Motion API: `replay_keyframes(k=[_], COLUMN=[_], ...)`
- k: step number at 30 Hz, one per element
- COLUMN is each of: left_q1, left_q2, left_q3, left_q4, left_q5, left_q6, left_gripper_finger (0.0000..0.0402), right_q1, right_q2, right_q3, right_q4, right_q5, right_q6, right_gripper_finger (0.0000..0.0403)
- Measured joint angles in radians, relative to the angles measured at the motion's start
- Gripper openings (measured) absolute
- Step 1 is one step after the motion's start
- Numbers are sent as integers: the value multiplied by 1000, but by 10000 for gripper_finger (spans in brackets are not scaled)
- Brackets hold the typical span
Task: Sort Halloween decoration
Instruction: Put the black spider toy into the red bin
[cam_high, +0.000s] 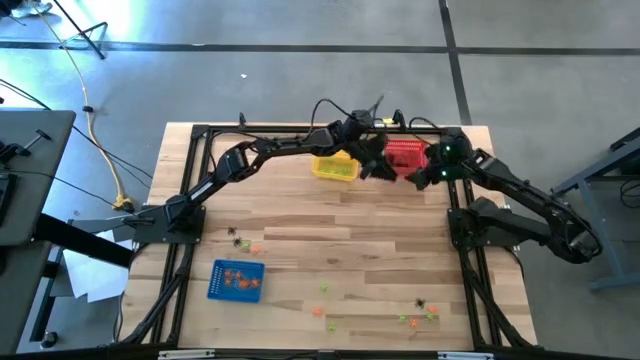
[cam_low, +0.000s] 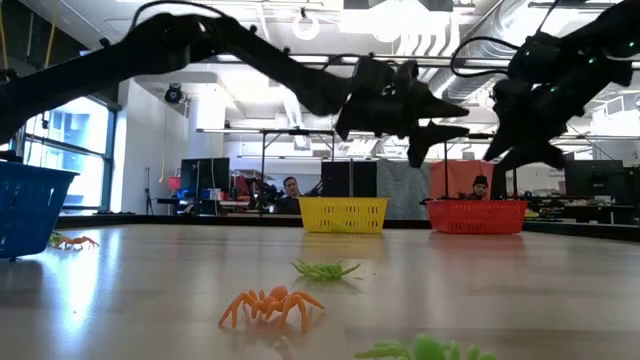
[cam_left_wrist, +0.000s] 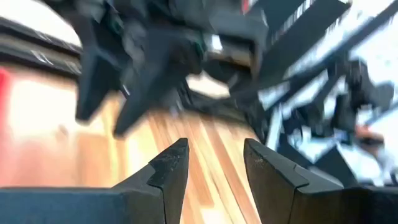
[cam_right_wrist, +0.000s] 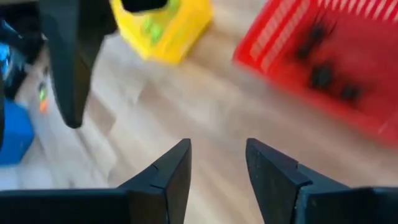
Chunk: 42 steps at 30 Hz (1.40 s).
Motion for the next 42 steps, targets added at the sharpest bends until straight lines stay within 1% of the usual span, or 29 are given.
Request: replay_keyframes(k=[2,3,4,6,9,11,12,13,15,17,20,24,27,31,35,39,42], left_q1=[-21,-33,-47,-79,-148,-203,-229,-258,-306,-350,-417,-515,-605,-732,-841,-928,-975], left_q2=[-35,-53,-75,-122,-191,-230,-251,-271,-311,-352,-430,-566,-678,-801,-869,-884,-884], left_q3=[0,0,0,0,0,-2,-12,-23,-45,-75,-139,-255,-353,-459,-531,-579,-610], left_q4=[-202,-307,-420,-640,-886,-993,-1045,-1086,-1165,-1228,-1295,-1369,-1355,-1330,-1309,-1294,-1288], left_q5=[13,-2,-38,-159,-405,-554,-610,-657,-717,-765,-844,-961,-1029,-1154,-1278,-1359,-1405], left_q6=[121,202,283,438,580,619,624,624,610,561,436,209,12,-228,-403,-495,-548], left_gripper_finger=[142,142,142,142,142,142,142,142,142,142,142,142,142,142,142,142,142], right_q1=[50,81,115,183,292,372,414,460,551,650,803,1007,1142,1278,1409,1537,1616], right_q2=[-31,-47,-62,-97,-143,-171,-184,-193,-203,-204,-185,-127,-55,59,193,358,498], right_q3=[13,16,20,31,36,36,36,36,36,36,36,36,36,35,75,180,313], right_q4=[-93,-121,-134,-162,-204,-214,-222,-229,-225,-203,-134,-12,62,107,96,41,-86], right_q5=[13,20,25,25,39,67,89,113,171,230,316,430,494,511,510,509,502], right_q6=[14,38,65,122,228,303,340,373,443,510,607,719,800,934,1084,1223,1298], right_gripper_finger=[140,137,134,129,124,122,121,121,121,121,121,121,121,121,121,121,121])
